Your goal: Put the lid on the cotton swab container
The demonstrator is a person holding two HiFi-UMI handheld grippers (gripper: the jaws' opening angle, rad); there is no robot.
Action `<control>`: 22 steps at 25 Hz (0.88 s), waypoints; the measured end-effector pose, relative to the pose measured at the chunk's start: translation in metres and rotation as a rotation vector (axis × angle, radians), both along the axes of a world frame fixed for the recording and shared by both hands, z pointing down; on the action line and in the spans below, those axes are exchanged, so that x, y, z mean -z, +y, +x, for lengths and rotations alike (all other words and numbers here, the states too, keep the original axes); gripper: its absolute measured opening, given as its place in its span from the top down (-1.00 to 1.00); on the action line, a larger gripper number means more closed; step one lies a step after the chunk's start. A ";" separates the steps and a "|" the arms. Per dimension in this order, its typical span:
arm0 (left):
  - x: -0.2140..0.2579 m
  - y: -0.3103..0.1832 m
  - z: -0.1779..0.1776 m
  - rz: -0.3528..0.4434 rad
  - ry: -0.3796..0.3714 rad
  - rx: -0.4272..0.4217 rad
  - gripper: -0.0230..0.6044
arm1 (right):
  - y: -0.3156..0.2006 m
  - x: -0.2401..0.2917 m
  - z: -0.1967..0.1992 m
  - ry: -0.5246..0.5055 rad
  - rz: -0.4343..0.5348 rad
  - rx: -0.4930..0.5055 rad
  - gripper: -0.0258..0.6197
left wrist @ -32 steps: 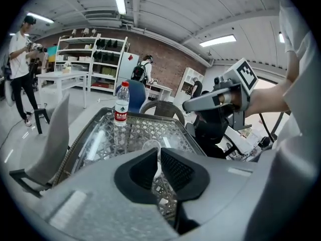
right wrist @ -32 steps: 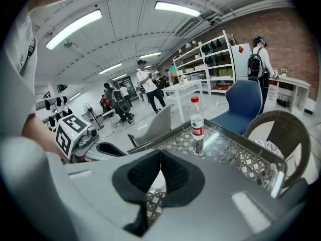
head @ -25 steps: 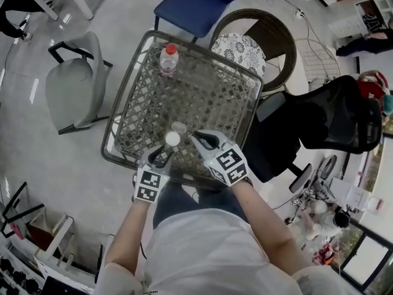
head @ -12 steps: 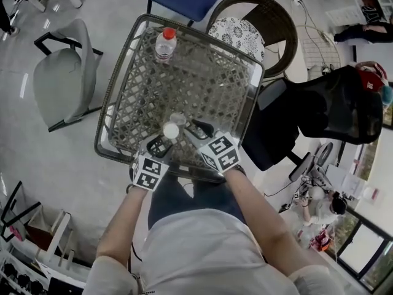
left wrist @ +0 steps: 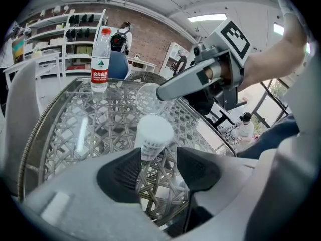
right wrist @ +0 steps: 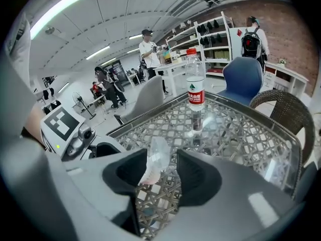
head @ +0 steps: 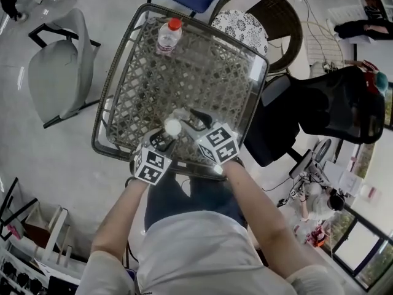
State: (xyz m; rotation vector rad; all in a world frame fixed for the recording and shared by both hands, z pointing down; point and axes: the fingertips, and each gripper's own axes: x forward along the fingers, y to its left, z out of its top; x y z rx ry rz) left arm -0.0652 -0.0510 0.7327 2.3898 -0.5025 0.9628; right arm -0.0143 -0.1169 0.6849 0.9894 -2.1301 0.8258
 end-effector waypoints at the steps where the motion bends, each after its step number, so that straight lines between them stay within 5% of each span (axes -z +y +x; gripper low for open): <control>1: -0.002 -0.001 0.000 0.004 -0.007 -0.004 0.23 | -0.001 -0.001 -0.002 -0.001 -0.002 0.008 0.36; 22: -0.011 -0.013 0.003 0.034 -0.002 0.005 0.26 | 0.029 0.015 -0.034 -0.034 -0.016 0.131 0.36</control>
